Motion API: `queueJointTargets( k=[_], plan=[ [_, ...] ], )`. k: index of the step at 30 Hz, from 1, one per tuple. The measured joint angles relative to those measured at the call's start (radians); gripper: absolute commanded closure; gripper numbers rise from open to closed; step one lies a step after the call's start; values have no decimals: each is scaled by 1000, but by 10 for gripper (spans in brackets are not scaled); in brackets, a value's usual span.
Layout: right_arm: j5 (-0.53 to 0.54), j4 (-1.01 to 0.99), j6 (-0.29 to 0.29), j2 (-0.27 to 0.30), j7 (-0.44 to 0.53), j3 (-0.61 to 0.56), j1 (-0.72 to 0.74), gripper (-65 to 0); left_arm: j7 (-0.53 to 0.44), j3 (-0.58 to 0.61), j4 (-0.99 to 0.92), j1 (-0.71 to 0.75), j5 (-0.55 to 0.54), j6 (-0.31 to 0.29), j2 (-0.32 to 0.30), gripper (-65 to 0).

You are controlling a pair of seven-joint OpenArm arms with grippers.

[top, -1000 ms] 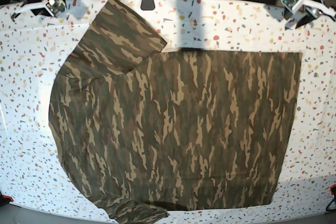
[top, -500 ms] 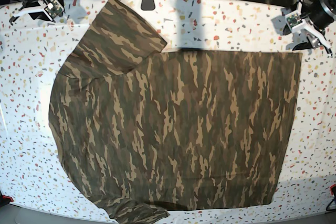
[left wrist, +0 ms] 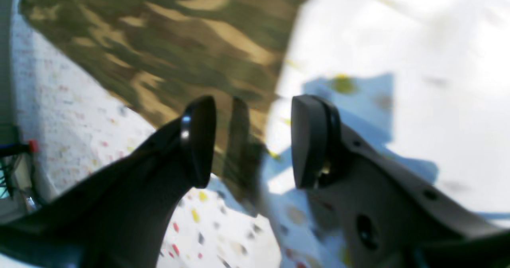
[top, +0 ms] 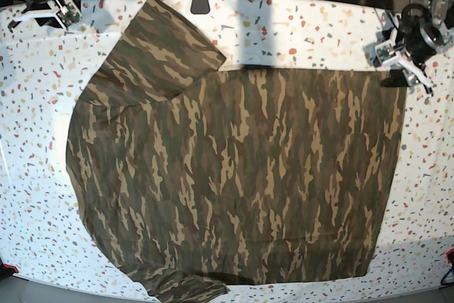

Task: Fold the T-shirt properly
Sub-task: 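Move both grippers down to the shirt's shoulder corners and grasp them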

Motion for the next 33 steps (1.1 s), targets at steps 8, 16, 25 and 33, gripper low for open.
queueJointTargets(
  k=[8,16,25,33],
  plan=[
    [0,0,0,0,1,0,0,-166,-11,0,-90,-38,-14,8,-37,-252],
    [-52,0,0,0,8,0,14,-166,12,4,-100,-35,2,-16,-50,-27],
    [-217,0,41,0,219,0,14,-168,11,4,-100,-35,2,-26,-50,0],
    [-287,-35,197,45,241,-1,130,-334,24,4,-103,-35,-92,-26,-50,0]
  ],
)
